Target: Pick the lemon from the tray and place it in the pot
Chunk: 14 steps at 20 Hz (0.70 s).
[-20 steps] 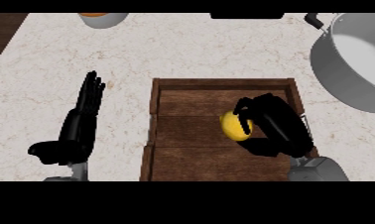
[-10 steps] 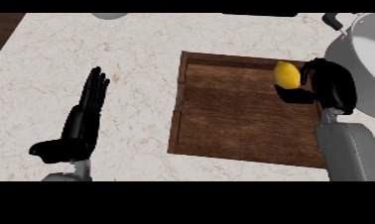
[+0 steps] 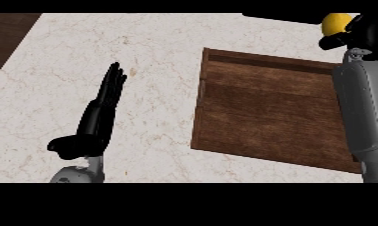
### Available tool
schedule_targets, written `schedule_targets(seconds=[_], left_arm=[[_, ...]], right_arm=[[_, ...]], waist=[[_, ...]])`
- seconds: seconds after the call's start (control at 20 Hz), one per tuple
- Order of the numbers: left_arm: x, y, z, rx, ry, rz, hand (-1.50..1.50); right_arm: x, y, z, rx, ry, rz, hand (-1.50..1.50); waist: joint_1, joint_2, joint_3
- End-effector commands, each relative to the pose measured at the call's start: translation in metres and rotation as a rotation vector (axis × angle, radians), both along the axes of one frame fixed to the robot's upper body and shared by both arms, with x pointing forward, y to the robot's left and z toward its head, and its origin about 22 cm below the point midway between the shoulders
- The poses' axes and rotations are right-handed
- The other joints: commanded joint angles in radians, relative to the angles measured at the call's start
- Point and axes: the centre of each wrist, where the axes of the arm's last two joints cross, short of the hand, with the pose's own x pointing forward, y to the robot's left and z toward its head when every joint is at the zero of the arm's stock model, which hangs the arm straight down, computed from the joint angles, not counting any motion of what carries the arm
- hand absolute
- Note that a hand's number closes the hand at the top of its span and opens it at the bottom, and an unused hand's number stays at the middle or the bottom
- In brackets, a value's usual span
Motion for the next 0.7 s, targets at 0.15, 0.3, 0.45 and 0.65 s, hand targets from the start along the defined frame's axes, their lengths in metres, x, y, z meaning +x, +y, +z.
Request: schedule_targets(seconds=[0.15,0.3,0.45,0.65], left_arm=[[0.007,-0.008,0.002,-0.016,0.009,-0.012,0.00],[-0.001,-0.007,-0.007,-0.017,0.021,-0.003,0.00],[0.004,-0.007,-0.002,-0.008,0.002,0.021,0.00],[0.003,0.004,-0.006,0.000,0.027,0.038,0.00]], right_arm=[[0.041,0.019,0.063,-0.089,-0.027,-0.343,1.50],[0.051,0.018,0.050,-0.116,-0.007,-0.407,1.50],[0.057,0.017,0.048,-0.111,-0.007,-0.451,1.50],[0.061,0.002,0.055,-0.108,-0.003,-0.500,1.50]], waist=[[0.006,-0.006,0.003],[-0.003,-0.005,0.006],[-0.026,-0.009,0.007],[-0.047,-0.014,0.008]])
